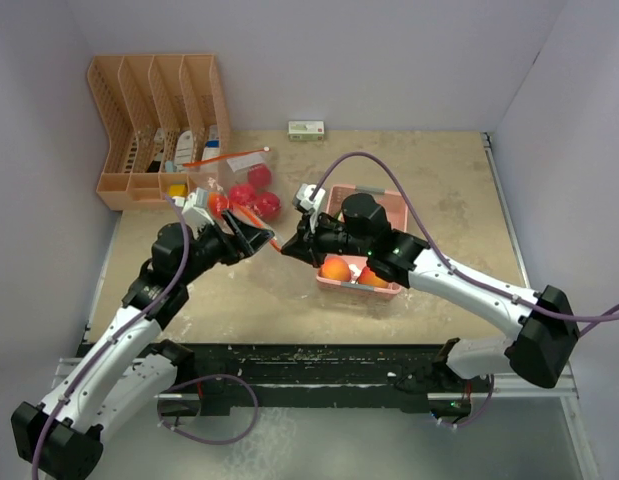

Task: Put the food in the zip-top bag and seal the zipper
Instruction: Pick up the zipper food storage bag at the center of the board, then open the zipper of the food storage bag.

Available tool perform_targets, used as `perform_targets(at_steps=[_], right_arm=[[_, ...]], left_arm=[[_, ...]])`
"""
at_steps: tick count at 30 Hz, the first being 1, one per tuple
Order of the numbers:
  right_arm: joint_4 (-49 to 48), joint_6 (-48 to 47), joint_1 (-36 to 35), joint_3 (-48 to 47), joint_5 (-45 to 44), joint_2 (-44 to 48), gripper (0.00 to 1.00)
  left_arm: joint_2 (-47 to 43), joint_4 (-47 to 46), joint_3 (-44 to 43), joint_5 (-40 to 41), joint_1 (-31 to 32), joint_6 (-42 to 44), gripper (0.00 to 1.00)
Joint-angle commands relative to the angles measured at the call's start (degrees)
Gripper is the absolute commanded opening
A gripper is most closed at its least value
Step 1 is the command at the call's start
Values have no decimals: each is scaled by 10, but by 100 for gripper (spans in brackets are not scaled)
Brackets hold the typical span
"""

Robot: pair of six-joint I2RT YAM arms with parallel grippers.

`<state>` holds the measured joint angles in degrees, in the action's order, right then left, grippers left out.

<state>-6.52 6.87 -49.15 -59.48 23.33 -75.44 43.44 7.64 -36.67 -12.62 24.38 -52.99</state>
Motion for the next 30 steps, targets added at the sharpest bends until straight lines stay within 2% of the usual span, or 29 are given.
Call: perform_targets(at_steps=[1, 4, 5, 7, 8, 18, 21, 24, 28, 30], right_arm=[[-7, -8, -8, 0, -28, 0, 0], [-16, -4, -10, 3, -31, 7, 0], [-17, -2, -10, 2, -32, 8, 0], [-18, 0, -10, 2, -37, 8, 0], [-17, 1, -10, 2, -39, 6, 0], [-18, 9, -12, -4, -34, -1, 0], [-17, 8, -15, -7, -27, -3, 0], [-14, 5, -22, -10, -24, -3, 0], [-13, 6, -27, -11, -25, -4, 0], [-12, 7, -29, -12, -28, -5, 0]], left_arm=[[-30, -71, -6, 0, -1, -25, 78], [-25, -68, -2, 3, -1, -23, 73], [-21, -74, 3, -3, -1, -23, 65], [-17, -98, 20, -22, 0, -29, 38], [-17, -108, 29, -26, -1, -33, 34], [-5, -127, 52, -35, 0, -31, 46], [-1, -133, 56, -32, 0, -31, 45], [7, -155, 64, -32, -1, -35, 40], [25, -184, 70, -34, 0, -40, 19], [32, -198, 73, -39, 0, -40, 14]])
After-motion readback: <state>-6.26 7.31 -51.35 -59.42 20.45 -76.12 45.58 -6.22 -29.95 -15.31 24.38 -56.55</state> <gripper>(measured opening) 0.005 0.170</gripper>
